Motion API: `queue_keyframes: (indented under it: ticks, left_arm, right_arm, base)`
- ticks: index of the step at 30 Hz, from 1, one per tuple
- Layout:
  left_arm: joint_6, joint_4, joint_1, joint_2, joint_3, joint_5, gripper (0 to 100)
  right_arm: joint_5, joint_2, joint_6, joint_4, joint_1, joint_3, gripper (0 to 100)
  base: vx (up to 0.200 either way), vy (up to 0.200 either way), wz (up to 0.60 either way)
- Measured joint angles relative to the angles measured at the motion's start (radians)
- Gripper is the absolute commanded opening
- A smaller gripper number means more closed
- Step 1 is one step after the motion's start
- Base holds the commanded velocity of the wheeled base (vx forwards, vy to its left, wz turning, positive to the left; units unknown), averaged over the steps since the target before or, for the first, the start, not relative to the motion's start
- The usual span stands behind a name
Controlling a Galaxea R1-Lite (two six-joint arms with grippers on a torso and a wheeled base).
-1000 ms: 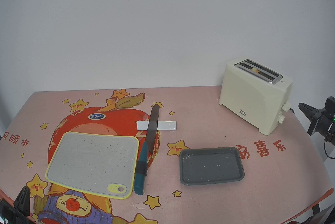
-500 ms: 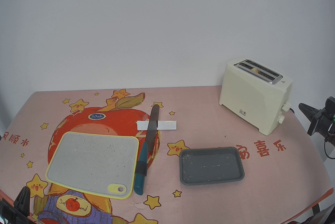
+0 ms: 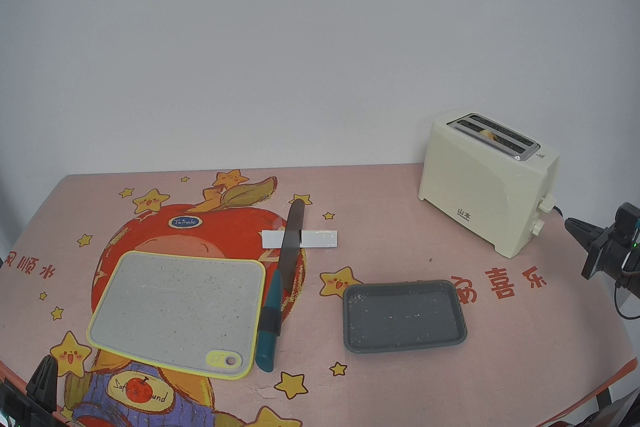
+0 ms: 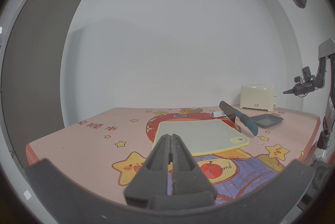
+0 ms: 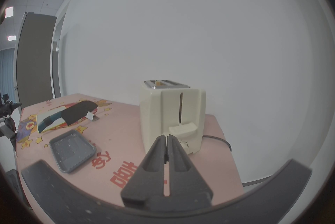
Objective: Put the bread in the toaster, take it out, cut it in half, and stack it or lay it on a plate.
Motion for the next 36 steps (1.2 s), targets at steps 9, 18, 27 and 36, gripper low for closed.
queue_keyframes:
  ticks: [9,18,27,36]
  left_arm:
    - [0.0,0.0,0.0,0.0,0.0,0.0,0]
    - [0.0,0.0,0.001,0.0,0.0,0.0,0]
    - [0.0,0.0,0.0,0.0,0.0,0.0,0]
    - [0.0,0.0,0.0,0.0,0.0,-0.001,0]
  right_arm:
    - [0.003,0.014,0.0,0.002,0.001,0.04,0]
    - [0.004,0.072,-0.001,0.0,0.013,0.037,0]
    - [-0.001,0.154,0.002,-0.063,0.033,-0.002,0]
    - [-0.008,0.246,0.006,-0.206,0.031,-0.012,0]
  base:
    - [0.0,0.0,0.0]
    - [0.0,0.0,0.0]
    - [0.0,0.0,0.0]
    - [0.0,0.0,0.0]
